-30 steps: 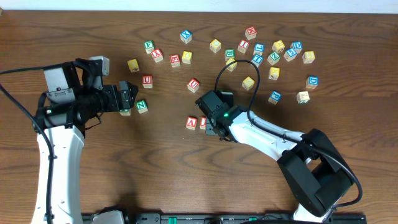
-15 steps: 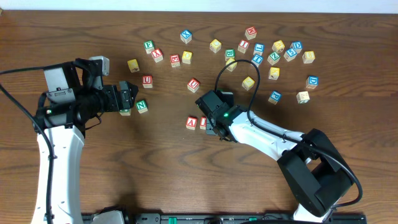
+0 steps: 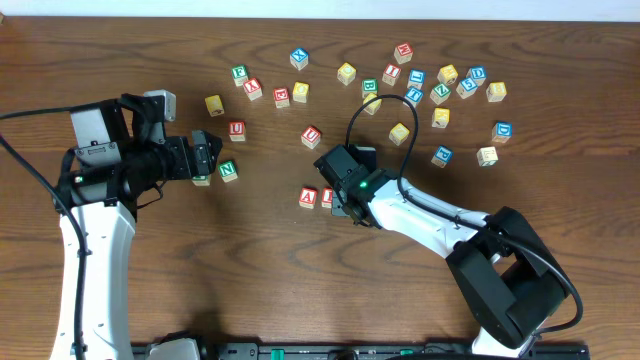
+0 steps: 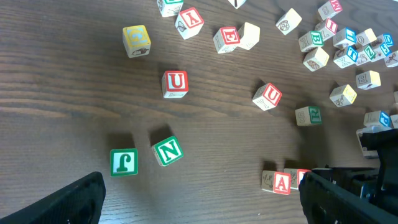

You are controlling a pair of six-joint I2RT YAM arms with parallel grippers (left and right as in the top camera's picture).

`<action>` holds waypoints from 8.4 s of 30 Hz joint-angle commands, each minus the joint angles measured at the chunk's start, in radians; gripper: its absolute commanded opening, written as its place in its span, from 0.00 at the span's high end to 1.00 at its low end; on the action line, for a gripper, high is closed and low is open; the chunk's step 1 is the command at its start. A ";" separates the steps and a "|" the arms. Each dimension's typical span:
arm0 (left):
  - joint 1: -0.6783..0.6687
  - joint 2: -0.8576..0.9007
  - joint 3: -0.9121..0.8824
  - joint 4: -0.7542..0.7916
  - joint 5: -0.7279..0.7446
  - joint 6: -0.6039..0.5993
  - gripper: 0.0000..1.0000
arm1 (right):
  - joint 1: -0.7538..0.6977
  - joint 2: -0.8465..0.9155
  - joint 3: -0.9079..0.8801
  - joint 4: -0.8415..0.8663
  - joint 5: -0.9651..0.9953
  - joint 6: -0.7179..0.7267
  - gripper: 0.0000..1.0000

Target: Spell out AI2

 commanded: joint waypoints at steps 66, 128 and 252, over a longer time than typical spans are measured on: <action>0.004 0.006 0.016 0.000 0.003 0.014 0.02 | 0.011 -0.102 -0.021 -0.210 0.124 0.168 0.59; 0.004 0.006 0.016 0.000 0.002 0.014 0.02 | 0.012 -0.102 -0.082 0.007 0.130 0.068 0.64; -0.320 0.212 -0.063 -0.129 -0.154 0.018 0.91 | -0.230 -0.439 -0.012 -0.053 -0.071 -0.313 0.01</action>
